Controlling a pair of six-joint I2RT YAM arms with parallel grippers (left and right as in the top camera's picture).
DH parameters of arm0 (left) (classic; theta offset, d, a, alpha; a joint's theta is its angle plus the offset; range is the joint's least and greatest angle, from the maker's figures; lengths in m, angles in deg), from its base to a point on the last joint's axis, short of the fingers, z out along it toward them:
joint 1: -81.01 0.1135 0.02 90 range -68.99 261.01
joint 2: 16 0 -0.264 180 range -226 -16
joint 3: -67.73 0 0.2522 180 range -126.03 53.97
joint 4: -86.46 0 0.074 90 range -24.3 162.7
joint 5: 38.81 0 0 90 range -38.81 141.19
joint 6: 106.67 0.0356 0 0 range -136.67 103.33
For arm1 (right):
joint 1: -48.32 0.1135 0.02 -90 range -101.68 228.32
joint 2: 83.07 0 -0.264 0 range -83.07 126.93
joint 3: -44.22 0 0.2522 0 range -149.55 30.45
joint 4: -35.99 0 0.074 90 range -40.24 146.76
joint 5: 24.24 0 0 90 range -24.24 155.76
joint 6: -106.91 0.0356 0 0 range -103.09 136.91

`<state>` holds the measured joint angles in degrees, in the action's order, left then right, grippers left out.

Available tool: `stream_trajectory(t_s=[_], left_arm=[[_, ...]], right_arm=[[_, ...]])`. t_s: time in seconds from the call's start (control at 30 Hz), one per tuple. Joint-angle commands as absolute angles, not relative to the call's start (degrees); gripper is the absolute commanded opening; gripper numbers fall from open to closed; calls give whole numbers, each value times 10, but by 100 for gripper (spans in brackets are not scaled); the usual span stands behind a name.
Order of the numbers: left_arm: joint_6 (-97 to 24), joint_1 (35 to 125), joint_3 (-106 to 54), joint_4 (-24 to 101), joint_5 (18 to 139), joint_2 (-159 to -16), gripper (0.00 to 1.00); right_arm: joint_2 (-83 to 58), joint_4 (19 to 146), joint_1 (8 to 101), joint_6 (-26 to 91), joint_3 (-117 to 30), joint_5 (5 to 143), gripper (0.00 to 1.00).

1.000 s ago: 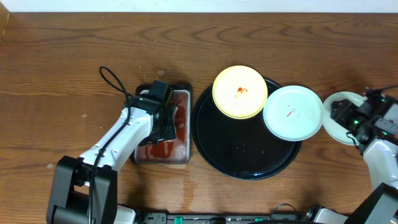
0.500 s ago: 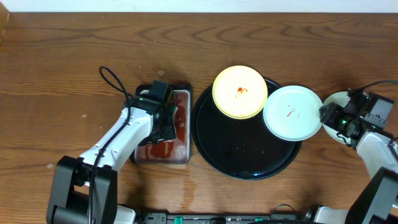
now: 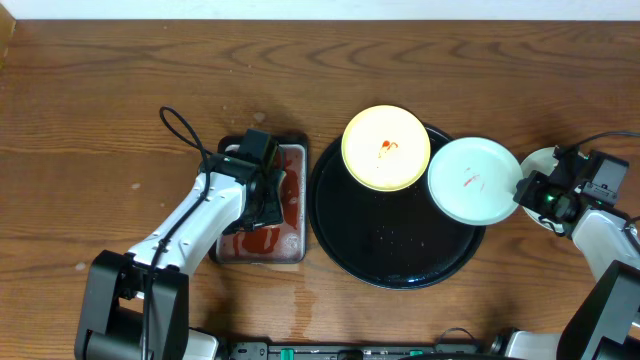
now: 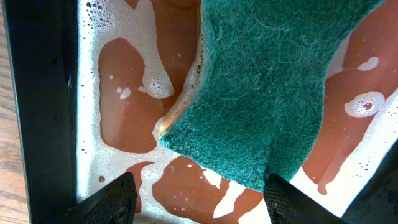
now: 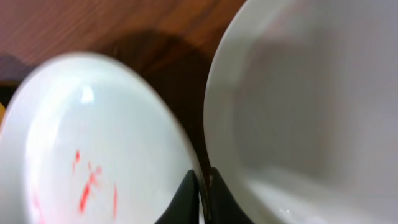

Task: Clean dirty plates on tray and stack at the side
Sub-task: 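Move the right gripper back to grip the pale green plate's rim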

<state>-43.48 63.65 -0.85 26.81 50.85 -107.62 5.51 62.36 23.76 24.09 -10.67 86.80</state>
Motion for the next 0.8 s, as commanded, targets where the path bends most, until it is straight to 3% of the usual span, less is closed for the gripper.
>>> stream_trajectory(t_s=[0.0,0.77], left_arm=[[-438,636,-2,267,507,-1077,66],[-438,636,-2,267,507,-1077,67]], right_arm=[[57,629,244,241,-107,872,2],[57,702,244,254,-107,875,4]])
